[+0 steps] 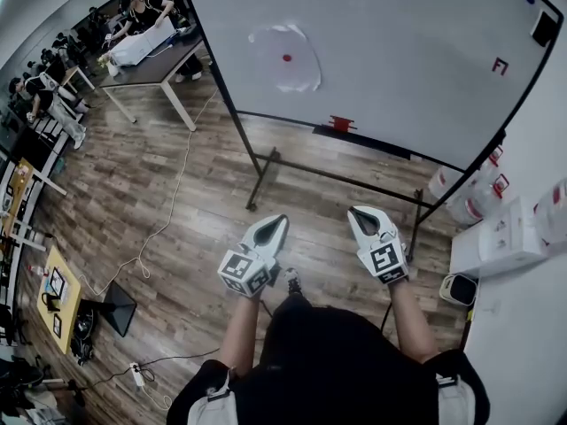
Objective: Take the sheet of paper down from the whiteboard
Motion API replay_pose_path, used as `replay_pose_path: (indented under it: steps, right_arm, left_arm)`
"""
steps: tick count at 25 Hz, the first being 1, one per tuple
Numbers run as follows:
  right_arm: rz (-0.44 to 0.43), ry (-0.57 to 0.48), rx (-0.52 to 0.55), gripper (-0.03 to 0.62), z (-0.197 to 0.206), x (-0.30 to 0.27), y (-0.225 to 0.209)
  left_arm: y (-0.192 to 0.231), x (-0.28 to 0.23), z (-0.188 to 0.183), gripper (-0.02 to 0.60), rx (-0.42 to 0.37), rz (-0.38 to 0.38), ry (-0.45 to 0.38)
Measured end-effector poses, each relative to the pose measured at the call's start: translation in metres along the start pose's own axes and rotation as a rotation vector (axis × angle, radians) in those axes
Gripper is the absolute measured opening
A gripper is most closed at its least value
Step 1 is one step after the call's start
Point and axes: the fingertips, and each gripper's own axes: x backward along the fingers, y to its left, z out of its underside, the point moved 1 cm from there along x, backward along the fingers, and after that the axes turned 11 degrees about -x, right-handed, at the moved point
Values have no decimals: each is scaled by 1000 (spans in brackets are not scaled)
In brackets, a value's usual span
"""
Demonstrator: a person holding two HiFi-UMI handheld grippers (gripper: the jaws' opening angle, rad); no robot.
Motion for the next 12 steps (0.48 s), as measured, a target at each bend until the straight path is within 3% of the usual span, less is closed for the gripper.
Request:
replay_pose_path:
  steps: [12]
  right_arm:
    - [-7, 23, 1, 5, -13, -58, 0]
  left_arm:
    - [61, -11, 5, 11, 26, 0, -14]
